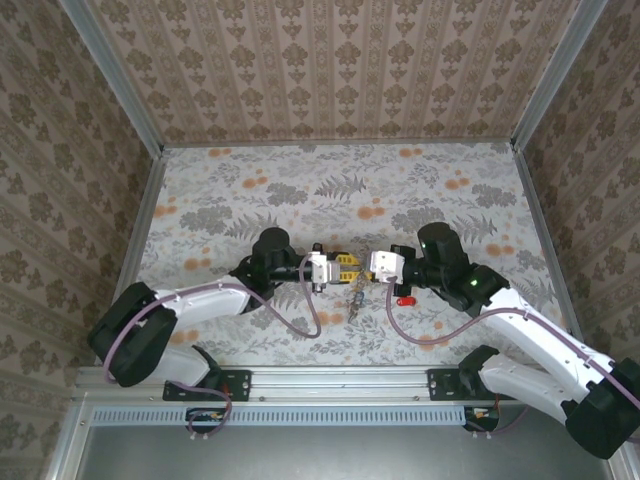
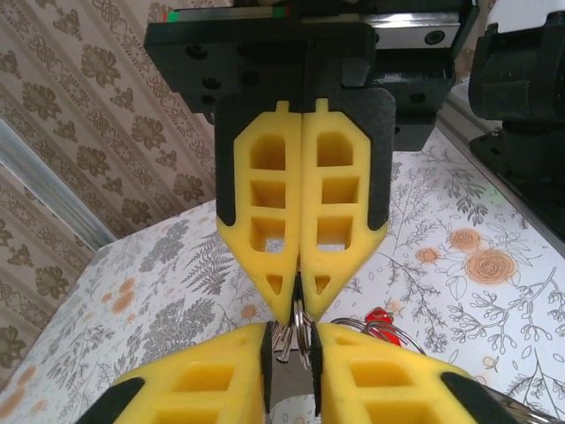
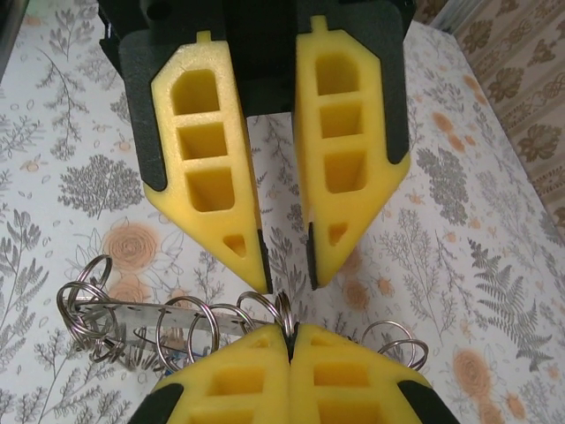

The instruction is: Put the keys on the keyring

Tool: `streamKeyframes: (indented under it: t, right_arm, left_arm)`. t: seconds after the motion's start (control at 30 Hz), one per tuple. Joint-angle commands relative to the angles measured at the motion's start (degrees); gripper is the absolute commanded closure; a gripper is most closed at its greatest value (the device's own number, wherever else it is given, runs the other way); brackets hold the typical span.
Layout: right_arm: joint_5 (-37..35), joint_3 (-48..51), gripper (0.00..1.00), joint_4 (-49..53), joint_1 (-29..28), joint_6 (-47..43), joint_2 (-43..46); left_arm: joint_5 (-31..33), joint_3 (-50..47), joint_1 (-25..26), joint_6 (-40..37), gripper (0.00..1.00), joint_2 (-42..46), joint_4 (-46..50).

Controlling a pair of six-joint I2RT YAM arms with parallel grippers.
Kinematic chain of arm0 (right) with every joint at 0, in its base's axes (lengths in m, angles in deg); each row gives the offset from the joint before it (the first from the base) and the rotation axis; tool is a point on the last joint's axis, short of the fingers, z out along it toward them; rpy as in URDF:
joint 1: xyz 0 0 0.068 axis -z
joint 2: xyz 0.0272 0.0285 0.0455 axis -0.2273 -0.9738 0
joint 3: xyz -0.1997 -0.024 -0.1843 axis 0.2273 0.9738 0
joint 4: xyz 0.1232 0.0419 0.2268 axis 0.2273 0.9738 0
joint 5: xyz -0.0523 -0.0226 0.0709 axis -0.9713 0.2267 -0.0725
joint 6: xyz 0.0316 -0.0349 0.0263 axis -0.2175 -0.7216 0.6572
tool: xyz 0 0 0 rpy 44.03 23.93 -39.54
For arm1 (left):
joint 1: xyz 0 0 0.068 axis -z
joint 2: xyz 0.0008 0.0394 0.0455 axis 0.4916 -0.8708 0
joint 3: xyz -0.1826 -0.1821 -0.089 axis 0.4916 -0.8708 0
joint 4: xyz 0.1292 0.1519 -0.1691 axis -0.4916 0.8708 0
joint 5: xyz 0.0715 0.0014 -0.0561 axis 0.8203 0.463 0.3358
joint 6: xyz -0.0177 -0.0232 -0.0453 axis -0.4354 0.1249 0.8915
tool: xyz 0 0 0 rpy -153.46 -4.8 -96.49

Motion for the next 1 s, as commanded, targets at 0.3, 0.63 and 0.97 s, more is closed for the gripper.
streamKeyframes:
  t: [0.3, 0.63, 0.97]
  right_arm:
    - [4.99, 0.24, 1.00, -6.60, -0.86, 3.54, 1.58]
    - [4.83, -0.20, 1.00, -8.48, -3.25, 4.21, -0.41]
    - [0.60, -0.03, 1.00, -7.49, -4.46, 2.53, -1.04]
  left_arm:
    - [0.78, 3.03, -1.25, -5.22, 0.75, 2.62, 12.00]
    - [0.98, 3.73, -1.07, -4.73, 0.75, 2.69, 10.99]
    - [1.14, 2.53, -1.37, -4.58, 0.79, 6.31, 10.93]
